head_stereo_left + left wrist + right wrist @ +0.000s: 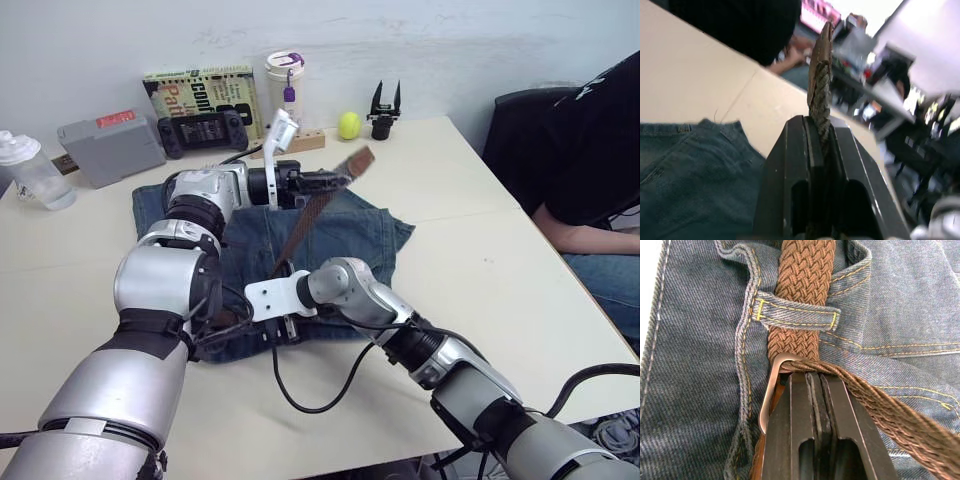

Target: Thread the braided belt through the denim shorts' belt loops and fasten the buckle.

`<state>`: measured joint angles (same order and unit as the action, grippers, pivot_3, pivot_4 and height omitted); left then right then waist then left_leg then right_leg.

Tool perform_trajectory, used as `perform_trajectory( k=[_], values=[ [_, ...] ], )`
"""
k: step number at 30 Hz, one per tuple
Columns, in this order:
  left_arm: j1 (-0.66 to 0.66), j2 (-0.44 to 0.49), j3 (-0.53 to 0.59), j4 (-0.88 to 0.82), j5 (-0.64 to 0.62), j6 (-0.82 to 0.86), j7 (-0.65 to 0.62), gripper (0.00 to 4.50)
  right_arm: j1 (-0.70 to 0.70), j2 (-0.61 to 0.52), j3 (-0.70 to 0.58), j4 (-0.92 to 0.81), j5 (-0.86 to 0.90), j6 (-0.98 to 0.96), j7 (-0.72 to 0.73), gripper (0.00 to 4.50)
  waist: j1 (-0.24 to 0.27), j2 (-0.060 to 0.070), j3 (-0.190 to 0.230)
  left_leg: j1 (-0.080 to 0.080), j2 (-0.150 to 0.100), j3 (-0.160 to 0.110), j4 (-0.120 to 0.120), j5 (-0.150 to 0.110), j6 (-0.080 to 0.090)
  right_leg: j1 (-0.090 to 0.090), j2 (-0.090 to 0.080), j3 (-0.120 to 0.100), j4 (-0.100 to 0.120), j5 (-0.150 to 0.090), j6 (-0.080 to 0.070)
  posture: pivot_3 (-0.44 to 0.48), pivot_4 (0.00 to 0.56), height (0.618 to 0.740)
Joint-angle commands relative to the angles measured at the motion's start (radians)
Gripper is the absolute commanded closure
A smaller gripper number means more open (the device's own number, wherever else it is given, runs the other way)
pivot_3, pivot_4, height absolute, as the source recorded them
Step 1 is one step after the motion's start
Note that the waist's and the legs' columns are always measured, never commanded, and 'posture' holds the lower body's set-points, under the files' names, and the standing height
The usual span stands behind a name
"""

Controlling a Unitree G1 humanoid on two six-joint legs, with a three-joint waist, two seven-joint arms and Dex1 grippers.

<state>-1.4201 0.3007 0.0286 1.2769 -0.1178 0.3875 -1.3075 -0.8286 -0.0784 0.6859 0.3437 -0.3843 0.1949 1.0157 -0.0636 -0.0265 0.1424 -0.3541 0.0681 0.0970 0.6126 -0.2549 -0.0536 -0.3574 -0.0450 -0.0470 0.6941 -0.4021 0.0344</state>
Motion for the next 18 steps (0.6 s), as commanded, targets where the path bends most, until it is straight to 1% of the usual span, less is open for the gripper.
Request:
perform_trajectory(
  k=[1,2,5,7,10,11,12,15,17,18],
  values=[
    [0.055,0.058,-0.059,-0.189,0.046,-0.094,-0.061,4.5,0.178,-0.013,0.147,0.222,-0.039,0.059,0.084,4.44,-0.012,0.005,-0.003,0.001,0.0,0.0,-0.001,-0.002,-0.002,0.001,0.001,0.002,0.0,-0.001,-0.001,0.0,0.15,0.693],
    [0.081,0.076,-0.058,-0.218,0.045,-0.085,-0.058,4.5,0.179,-0.021,0.127,0.204,-0.028,0.072,0.09,4.44,-0.015,0.008,-0.004,0.001,-0.001,0.0,0.0,-0.002,-0.003,0.001,0.001,0.003,0.0,-0.002,-0.001,0.0,0.15,0.693],
    [0.141,0.111,-0.034,-0.304,0.02,-0.035,-0.037,4.5,0.174,-0.054,0.053,0.144,0.018,0.12,0.115,4.44,-0.016,0.009,-0.002,0.001,0.0,0.0,-0.001,0.0,0.0,-0.001,0.002,0.004,0.001,-0.004,0.0,0.0,0.15,0.693],
    [0.178,0.126,-0.026,-0.361,0.009,-0.012,-0.022,4.5,0.172,-0.077,0.001,0.098,0.053,0.154,0.129,4.44,-0.009,0.004,0.001,-0.001,0.0,-0.002,-0.001,0.0,0.001,-0.002,0.002,0.004,0.0,-0.004,0.001,0.0,0.15,0.693],
    [0.241,0.146,-0.024,-0.447,0.0,0.008,0.004,4.5,0.178,-0.116,-0.092,-0.007,0.132,0.245,0.147,4.44,0.015,0.004,0.002,-0.004,-0.003,-0.001,0.001,-0.003,0.005,-0.002,-0.001,0.004,-0.004,-0.003,0.0,0.0,0.15,0.693],
    [0.266,0.153,-0.028,-0.478,0.003,0.004,0.01,4.5,0.181,-0.126,-0.126,-0.043,0.159,0.283,0.141,4.44,0.022,0.003,0.003,-0.006,-0.004,-0.002,0.003,-0.005,0.009,-0.002,-0.002,0.004,-0.005,-0.003,0.0,0.0,0.15,0.693],
    [0.293,0.161,-0.034,-0.51,0.006,0.004,0.016,4.5,0.183,-0.133,-0.173,-0.081,0.191,0.327,0.128,4.44,0.029,0.003,0.003,-0.009,-0.004,-0.002,0.005,-0.007,0.009,-0.003,-0.002,0.004,-0.006,-0.003,0.0,0.0,0.15,0.693],
    [0.369,0.182,-0.043,-0.604,0.0,0.016,0.027,4.5,0.198,-0.161,-0.313,-0.226,0.301,0.49,0.102,4.44,0.044,0.002,0.009,-0.023,-0.004,-0.004,0.018,-0.013,0.015,-0.008,-0.006,0.001,-0.007,-0.003,0.0,0.0,0.15,0.693],
    [0.402,0.188,-0.046,-0.649,-0.006,0.027,0.032,4.5,0.206,-0.177,-0.363,-0.298,0.36,0.577,0.092,4.44,0.051,0.001,0.013,-0.031,-0.007,-0.005,0.02,-0.015,0.018,-0.013,-0.01,-0.001,-0.008,-0.003,0.001,0.0,0.15,0.693],
    [0.423,0.194,-0.051,-0.675,-0.006,0.029,0.031,4.5,0.213,-0.194,-0.396,-0.349,0.395,0.63,0.088,4.44,0.055,0.001,0.019,-0.038,-0.009,-0.005,0.023,-0.015,0.021,-0.018,-0.012,-0.002,-0.009,-0.002,0.002,0.0,0.15,0.693]
  ],
)
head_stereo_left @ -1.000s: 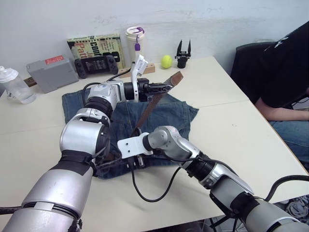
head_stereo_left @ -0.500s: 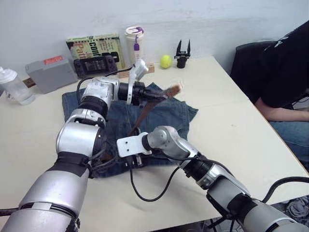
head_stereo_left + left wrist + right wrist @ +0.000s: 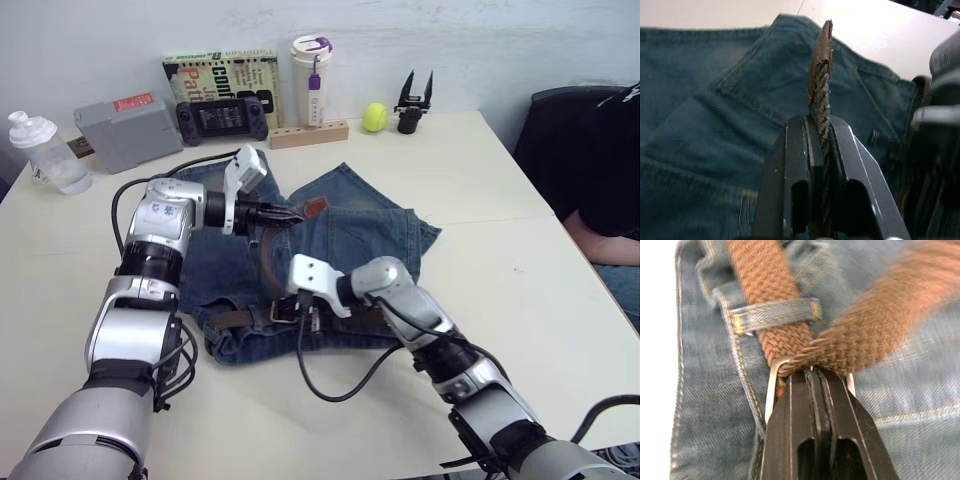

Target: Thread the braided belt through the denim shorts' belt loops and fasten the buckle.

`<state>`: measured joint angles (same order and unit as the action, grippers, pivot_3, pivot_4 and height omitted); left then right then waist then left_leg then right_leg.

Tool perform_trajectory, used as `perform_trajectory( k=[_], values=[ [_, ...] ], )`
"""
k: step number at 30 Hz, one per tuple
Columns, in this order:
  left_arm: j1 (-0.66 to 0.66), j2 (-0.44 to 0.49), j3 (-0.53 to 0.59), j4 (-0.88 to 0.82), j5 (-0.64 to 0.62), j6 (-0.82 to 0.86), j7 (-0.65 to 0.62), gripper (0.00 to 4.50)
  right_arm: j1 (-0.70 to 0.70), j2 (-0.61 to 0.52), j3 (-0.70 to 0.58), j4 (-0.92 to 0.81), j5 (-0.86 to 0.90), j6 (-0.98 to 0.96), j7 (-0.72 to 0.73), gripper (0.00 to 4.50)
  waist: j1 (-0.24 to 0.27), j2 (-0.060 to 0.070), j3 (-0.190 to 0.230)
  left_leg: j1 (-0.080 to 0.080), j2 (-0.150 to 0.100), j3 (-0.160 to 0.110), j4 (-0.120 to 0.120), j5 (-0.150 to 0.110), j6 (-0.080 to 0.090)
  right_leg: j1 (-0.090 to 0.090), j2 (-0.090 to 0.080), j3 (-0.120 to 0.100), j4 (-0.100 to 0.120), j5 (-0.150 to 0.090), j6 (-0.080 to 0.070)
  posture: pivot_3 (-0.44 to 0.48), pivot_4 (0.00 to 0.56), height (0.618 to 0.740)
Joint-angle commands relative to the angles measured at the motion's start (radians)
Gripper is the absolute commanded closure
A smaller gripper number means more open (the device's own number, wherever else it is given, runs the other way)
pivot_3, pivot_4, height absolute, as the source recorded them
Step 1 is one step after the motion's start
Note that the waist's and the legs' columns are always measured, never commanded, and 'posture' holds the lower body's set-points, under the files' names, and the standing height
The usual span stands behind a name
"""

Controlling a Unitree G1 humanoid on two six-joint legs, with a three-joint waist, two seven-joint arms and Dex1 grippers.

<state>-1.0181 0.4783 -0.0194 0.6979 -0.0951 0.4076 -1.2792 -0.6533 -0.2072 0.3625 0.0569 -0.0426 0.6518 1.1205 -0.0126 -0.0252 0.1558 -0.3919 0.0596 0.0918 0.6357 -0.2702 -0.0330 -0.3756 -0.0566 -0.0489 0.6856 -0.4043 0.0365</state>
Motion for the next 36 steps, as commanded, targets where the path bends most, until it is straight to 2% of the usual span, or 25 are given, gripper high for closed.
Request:
perform_trajectory(
  k=[1,4,7,10,13,19,22,26,28,31,36],
  values=[
    [0.041,0.02,-0.009,-0.118,-0.027,0.009,0.002,4.5,0.045,-0.079,-0.113,-0.112,0.088,0.224,-0.029,4.44,0.006,0.0,0.008,-0.004,-0.001,0.0,0.003,-0.001,0.003,-0.001,-0.001,-0.001,-0.002,0.001,0.002,0.0,0.15,0.693],
    [0.085,0.029,-0.023,-0.166,-0.023,0.005,0.004,4.5,0.055,-0.108,-0.218,-0.237,0.177,0.358,-0.075,4.44,0.012,0.0,0.015,-0.014,-0.002,-0.003,0.012,-0.005,0.01,-0.004,-0.002,-0.004,-0.005,0.002,0.004,0.0,0.15,0.693],
    [0.102,0.032,-0.036,-0.185,-0.021,-0.005,0.007,4.5,0.053,-0.123,-0.289,-0.323,0.235,0.446,-0.131,4.44,0.008,0.0,0.027,-0.015,-0.004,-0.002,0.013,-0.007,0.013,-0.004,-0.004,-0.004,-0.008,0.004,0.007,0.0,0.15,0.693],
    [0.118,0.045,-0.066,-0.204,0.0,-0.061,-0.001,4.5,0.059,-0.151,-0.358,-0.415,0.275,0.468,-0.184,4.44,0.004,0.0,0.032,-0.016,-0.004,-0.001,0.012,-0.007,0.014,-0.004,-0.004,-0.004,-0.009,0.004,0.008,0.0,0.15,0.693],
    [0.132,0.065,-0.092,-0.229,0.009,-0.148,-0.022,4.5,0.091,-0.222,-0.357,-0.497,0.291,0.45,-0.205,4.44,0.004,0.0,0.033,-0.016,-0.004,0.0,0.011,-0.007,0.013,-0.005,-0.003,-0.004,-0.009,0.004,0.008,0.0,0.15,0.693],
    [0.151,0.115,-0.141,-0.264,0.034,-0.386,-0.082,4.5,0.149,-0.353,-0.284,-0.592,0.272,0.346,-0.241,4.44,0.0,-0.001,0.036,-0.016,-0.004,0.001,0.012,-0.007,0.014,-0.005,-0.003,-0.004,-0.01,0.004,0.008,0.0,0.15,0.693],
    [0.159,0.146,-0.172,-0.277,0.07,-0.574,-0.095,4.5,0.191,-0.424,-0.221,-0.648,0.245,0.272,-0.245,4.44,-0.002,-0.001,0.036,-0.016,-0.004,0.001,0.013,-0.006,0.014,-0.005,-0.003,-0.004,-0.009,0.004,0.008,0.0,0.15,0.693],
    [0.171,0.165,-0.202,-0.301,0.077,-0.741,-0.121,4.5,0.251,-0.516,-0.059,-0.739,0.198,0.175,-0.215,4.44,-0.001,-0.001,0.036,-0.015,-0.004,0.001,0.012,-0.006,0.014,-0.005,-0.003,-0.004,-0.009,0.004,0.008,0.0,0.15,0.693],
    [0.168,0.169,-0.219,-0.298,0.079,-0.788,-0.135,4.5,0.24,-0.504,0.019,-0.708,0.135,0.088,-0.249,4.44,-0.006,-0.002,0.036,-0.015,-0.004,0.001,0.013,-0.006,0.014,-0.005,-0.003,-0.004,-0.009,0.005,0.009,0.0,0.15,0.693],
    [0.139,0.168,-0.245,-0.261,0.107,-0.883,-0.133,4.5,0.205,-0.459,0.118,-0.635,0.042,-0.028,-0.301,3.55,-0.017,-0.004,0.037,-0.015,-0.004,0.001,0.015,-0.005,0.015,-0.005,-0.003,-0.004,-0.007,0.006,0.011,0.0,0.15,0.693],
    [0.097,0.19,-0.284,-0.181,0.15,-1.021,-0.141,4.5,0.206,-0.421,0.169,-0.602,-0.026,-0.106,-0.327,1.22,-0.015,-0.005,0.038,-0.015,-0.004,0.001,0.017,-0.003,0.016,-0.005,-0.004,-0.004,-0.005,0.007,0.013,0.0,0.15,0.693]
  ],
)
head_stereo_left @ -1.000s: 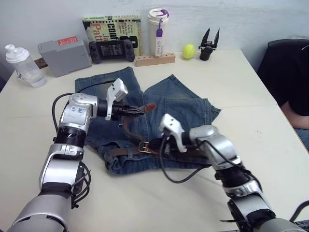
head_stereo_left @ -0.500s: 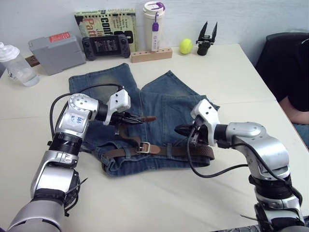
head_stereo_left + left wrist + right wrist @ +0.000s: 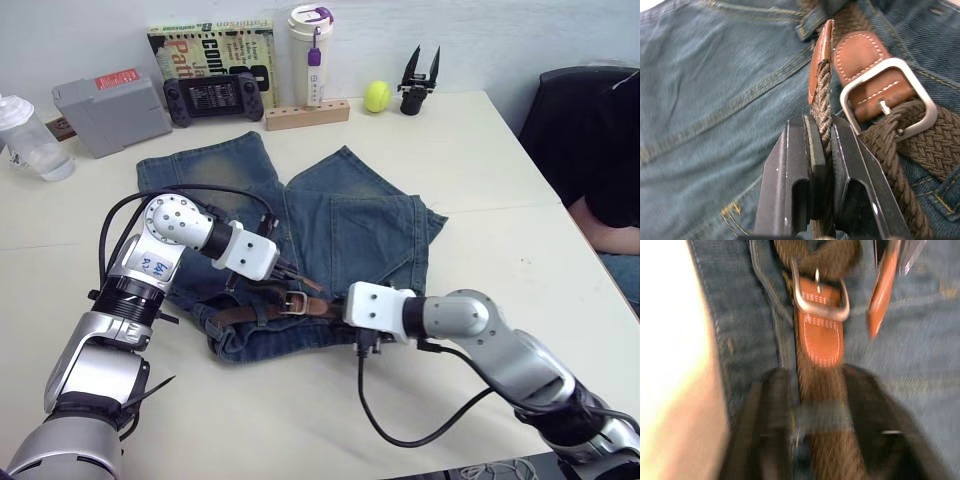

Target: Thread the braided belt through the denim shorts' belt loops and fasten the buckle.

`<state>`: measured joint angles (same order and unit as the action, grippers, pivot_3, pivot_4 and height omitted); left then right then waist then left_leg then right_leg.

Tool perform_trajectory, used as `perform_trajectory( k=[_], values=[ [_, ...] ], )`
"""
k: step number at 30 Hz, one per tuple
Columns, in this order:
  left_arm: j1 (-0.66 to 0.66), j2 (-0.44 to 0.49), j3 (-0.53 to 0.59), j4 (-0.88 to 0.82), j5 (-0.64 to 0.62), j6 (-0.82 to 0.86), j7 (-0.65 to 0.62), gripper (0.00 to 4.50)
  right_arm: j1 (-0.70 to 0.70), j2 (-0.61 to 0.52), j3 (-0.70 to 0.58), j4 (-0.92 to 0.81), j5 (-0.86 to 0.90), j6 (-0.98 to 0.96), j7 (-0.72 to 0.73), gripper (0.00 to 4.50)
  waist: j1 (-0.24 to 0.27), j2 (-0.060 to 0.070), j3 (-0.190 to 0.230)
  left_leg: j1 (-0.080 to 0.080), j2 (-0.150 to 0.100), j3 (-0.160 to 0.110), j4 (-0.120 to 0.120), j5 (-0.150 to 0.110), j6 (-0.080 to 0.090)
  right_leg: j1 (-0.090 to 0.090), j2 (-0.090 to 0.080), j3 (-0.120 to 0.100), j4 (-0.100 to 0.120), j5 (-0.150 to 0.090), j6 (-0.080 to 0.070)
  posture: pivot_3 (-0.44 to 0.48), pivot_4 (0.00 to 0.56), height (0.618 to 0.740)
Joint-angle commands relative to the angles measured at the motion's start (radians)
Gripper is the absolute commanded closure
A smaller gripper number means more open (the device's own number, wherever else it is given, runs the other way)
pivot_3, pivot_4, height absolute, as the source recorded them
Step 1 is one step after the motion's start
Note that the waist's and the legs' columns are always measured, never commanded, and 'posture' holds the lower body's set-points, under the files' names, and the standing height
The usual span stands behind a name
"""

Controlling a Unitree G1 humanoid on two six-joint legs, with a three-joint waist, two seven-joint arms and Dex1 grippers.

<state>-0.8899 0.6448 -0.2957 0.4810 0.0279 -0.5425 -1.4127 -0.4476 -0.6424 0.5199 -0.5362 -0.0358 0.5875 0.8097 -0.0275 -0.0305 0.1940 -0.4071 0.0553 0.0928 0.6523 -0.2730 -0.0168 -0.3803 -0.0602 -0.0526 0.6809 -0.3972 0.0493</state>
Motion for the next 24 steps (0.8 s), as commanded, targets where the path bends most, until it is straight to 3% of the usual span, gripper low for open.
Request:
perform_trajectory(
  k=[1,13,24],
  values=[
    [-0.04,0.026,-0.014,0.055,0.035,-0.09,-0.006,4.5,0.005,0.021,0.017,-0.002,-0.042,-0.051,-0.021,1.22,0.0,0.0,0.0,0.0,0.0,0.0,0.0,0.0,0.0,0.0,0.0,0.0,0.0,0.0,0.0,0.0,0.15,0.693],
    [-0.13,0.048,-0.021,0.275,0.096,-0.196,0.05,4.5,-0.006,0.105,0.005,0.129,-0.245,-0.164,-0.196,1.22,-0.003,0.0,0.0,0.0,0.0,0.0,0.008,0.0,0.001,0.0,0.0,0.0,0.008,0.0,0.0,0.0,0.15,0.693],
    [-0.142,0.049,-0.022,0.317,0.104,-0.201,0.079,4.5,-0.003,0.15,0.009,0.114,-0.268,-0.212,-0.168,1.22,-0.003,0.0,0.0,0.0,0.0,0.0,0.011,0.0,0.001,-0.001,-0.001,0.001,0.012,0.0,0.0,0.0,0.15,0.693]
  ],
)
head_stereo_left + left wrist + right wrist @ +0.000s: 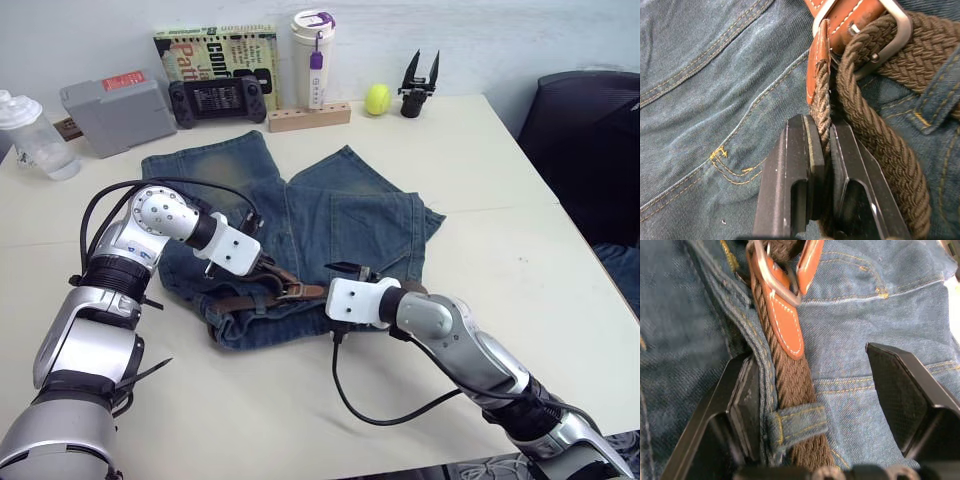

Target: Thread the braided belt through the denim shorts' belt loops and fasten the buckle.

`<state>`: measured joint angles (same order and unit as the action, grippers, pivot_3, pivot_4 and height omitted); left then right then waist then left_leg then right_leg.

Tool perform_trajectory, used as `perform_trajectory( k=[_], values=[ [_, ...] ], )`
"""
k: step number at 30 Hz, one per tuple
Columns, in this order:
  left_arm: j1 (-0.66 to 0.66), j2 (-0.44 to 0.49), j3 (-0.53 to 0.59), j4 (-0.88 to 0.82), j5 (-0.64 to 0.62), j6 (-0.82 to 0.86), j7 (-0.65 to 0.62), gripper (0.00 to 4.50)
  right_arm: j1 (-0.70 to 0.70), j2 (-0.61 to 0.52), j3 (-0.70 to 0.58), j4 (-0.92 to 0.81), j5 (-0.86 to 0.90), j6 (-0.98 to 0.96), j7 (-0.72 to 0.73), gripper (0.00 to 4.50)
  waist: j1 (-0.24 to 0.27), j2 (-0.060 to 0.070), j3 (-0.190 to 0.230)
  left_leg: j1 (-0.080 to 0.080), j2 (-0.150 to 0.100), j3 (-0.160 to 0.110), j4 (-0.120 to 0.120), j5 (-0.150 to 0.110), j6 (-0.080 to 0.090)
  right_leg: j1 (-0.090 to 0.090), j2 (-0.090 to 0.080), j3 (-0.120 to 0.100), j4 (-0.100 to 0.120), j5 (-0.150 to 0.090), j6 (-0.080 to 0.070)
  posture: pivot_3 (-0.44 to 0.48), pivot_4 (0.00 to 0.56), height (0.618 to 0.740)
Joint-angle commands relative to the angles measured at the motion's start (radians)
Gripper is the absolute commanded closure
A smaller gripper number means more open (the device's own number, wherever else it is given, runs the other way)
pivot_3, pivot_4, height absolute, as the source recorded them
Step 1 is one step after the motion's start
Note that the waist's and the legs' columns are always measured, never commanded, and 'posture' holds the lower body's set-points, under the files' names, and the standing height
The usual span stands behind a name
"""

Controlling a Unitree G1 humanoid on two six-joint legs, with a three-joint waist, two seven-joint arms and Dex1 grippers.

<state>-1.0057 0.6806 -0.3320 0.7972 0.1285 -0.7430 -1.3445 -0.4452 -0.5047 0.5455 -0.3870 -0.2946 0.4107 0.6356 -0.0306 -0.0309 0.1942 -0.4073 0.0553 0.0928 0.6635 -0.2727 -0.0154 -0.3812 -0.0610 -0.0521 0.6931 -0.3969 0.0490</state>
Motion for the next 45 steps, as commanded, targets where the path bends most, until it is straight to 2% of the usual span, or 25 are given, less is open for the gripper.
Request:
perform_trajectory(
  k=[1,7,8,10,12,14,17,18,26,33,45],
  values=[
    [-0.029,0.011,0.014,0.004,0.004,0.001,0.013,4.5,-0.004,0.014,-0.011,-0.033,-0.011,-0.043,0.011,1.22,0.001,0.0,0.0,0.0,0.0,0.0,0.0,0.0,0.0,0.0,0.0,0.0,0.0,0.0,0.0,0.0,0.15,0.693],
    [-0.043,0.0,0.011,0.017,0.004,0.002,0.017,4.5,0.001,0.037,-0.002,-0.021,-0.027,-0.068,0.016,1.22,0.001,0.0,0.0,0.0,0.0,0.0,0.001,0.0,0.0,0.0,0.0,0.0,0.001,0.0,0.0,0.0,0.15,0.693],
    [-0.044,-0.001,0.009,0.019,0.004,0.0,0.016,4.5,0.002,0.04,-0.003,-0.011,-0.031,-0.074,0.013,1.6,0.001,0.0,0.0,0.0,0.0,0.0,0.001,0.0,0.0,0.0,0.0,0.0,0.001,0.0,0.0,0.0,0.15,0.693],
    [-0.047,-0.003,0.008,0.022,0.005,-0.002,0.016,4.5,0.006,0.045,-0.005,0.004,-0.031,-0.077,0.012,1.94,0.001,0.0,0.0,0.0,0.0,0.0,0.001,0.0,0.0,0.0,0.0,0.0,0.001,0.0,0.0,0.0,0.15,0.693],
    [-0.053,-0.003,0.008,0.027,0.006,-0.004,0.016,4.5,0.015,0.052,-0.013,0.011,-0.024,-0.074,0.003,2.94,0.001,0.0,0.0,0.0,0.0,0.0,0.001,0.0,0.0,0.0,0.0,0.0,0.001,0.0,0.0,0.0,0.15,0.693],
    [-0.06,0.0,0.005,0.035,0.015,-0.015,0.019,4.5,0.023,0.059,-0.027,0.014,-0.02,-0.068,-0.012,3.36,0.001,0.0,0.0,0.0,0.0,0.0,0.001,0.0,0.0,0.0,0.0,0.0,0.001,0.0,0.0,0.0,0.15,0.693],
    [-0.066,0.002,0.004,0.043,0.018,-0.019,0.019,4.5,0.029,0.07,-0.05,0.018,-0.018,-0.062,-0.035,4.39,0.001,0.0,0.0,0.0,0.0,0.0,0.001,0.0,0.0,0.0,0.0,0.0,0.001,0.0,0.0,0.0,0.15,0.693],
    [-0.068,0.003,0.004,0.046,0.02,-0.02,0.02,4.5,0.029,0.076,-0.06,0.02,-0.019,-0.06,-0.046,4.48,0.001,0.0,0.0,0.0,0.0,0.0,0.001,0.0,0.0,0.0,0.0,0.0,0.001,0.0,0.0,0.0,0.15,0.693],
    [-0.073,0.002,0.004,0.068,0.029,-0.026,0.026,4.5,0.046,0.135,-0.115,0.011,-0.028,-0.049,-0.116,4.49,0.003,0.0,0.0,0.0,0.0,0.0,0.003,0.001,0.0,-0.001,0.0,0.0,0.004,0.0,0.0,0.0,0.15,0.693],
    [-0.076,-0.018,0.014,0.064,0.01,0.001,0.032,4.5,0.05,0.159,-0.105,0.003,-0.038,-0.049,-0.118,4.49,0.003,0.0,0.0,0.0,0.0,0.0,0.003,0.001,0.0,-0.001,0.0,0.0,0.004,0.0,0.0,0.0,0.15,0.693],
    [-0.013,-0.084,0.072,-0.109,-0.132,0.232,-0.041,4.5,0.059,0.159,-0.093,0.009,-0.053,-0.059,-0.108,4.49,0.002,0.0,0.0,0.0,0.0,0.0,0.004,0.001,0.0,-0.001,0.0,0.0,0.005,0.0,0.0,0.0,0.15,0.693]
  ],
)
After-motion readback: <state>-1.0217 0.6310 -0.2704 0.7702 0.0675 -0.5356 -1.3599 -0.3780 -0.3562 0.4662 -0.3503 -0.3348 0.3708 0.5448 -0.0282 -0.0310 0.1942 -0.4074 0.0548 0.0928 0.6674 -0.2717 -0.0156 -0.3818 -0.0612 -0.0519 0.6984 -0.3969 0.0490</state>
